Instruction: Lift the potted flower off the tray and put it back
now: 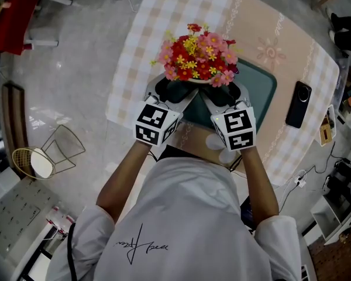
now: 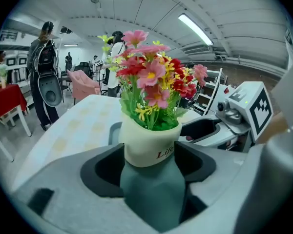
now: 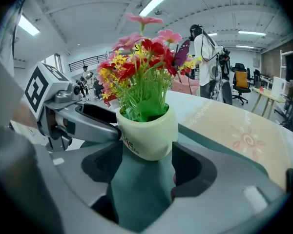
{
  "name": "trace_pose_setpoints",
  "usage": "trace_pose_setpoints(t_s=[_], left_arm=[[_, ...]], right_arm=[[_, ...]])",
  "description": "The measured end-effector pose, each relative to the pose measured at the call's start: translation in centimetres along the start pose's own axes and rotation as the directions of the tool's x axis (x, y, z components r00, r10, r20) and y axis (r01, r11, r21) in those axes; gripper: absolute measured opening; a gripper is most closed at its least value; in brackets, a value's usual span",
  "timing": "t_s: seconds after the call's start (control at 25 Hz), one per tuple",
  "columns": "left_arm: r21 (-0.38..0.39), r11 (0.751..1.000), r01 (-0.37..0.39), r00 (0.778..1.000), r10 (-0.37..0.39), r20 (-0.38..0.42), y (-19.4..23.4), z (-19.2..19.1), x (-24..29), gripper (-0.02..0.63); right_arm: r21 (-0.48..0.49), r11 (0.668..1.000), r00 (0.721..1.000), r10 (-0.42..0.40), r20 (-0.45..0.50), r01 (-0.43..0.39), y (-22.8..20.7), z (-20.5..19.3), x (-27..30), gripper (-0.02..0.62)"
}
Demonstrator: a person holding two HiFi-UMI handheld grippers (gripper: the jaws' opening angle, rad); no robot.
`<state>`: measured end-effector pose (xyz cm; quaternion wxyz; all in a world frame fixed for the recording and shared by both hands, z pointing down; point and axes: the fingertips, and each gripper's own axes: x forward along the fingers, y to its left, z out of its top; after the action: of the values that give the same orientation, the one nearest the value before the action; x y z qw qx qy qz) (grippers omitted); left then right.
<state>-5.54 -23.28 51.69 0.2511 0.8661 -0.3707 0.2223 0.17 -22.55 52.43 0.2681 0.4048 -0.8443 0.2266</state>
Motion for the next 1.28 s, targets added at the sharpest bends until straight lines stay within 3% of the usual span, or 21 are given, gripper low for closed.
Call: trace_pose_setpoints(t_s=[0.28,0.76,1.28], left_arm=[[0.007,1.0,0.003,1.0,-0.003,-0.004,0.4,-0.1,0.3,0.318],[0.087,0.992,0.094,0.996,-0.093,-0.007,0.4,0.5,0.8,0.314],[0.11,0.992,0.069,0.997,-0.071,0.011,0.9,0.5,1.1,0.299]], right_arm=[[-0.01,1.0,1.0,0.013,0.005,-0.013,-0.1,-0.1,0.6,0.324],[-0.014,1.0,0.999,0.027,0.044,-0.027,-0.3,0.5,1.1,0.318],[0.006,1.0,0.999,-0.012,0.05,0.011,-0.7,0.7,1.6,0.316]])
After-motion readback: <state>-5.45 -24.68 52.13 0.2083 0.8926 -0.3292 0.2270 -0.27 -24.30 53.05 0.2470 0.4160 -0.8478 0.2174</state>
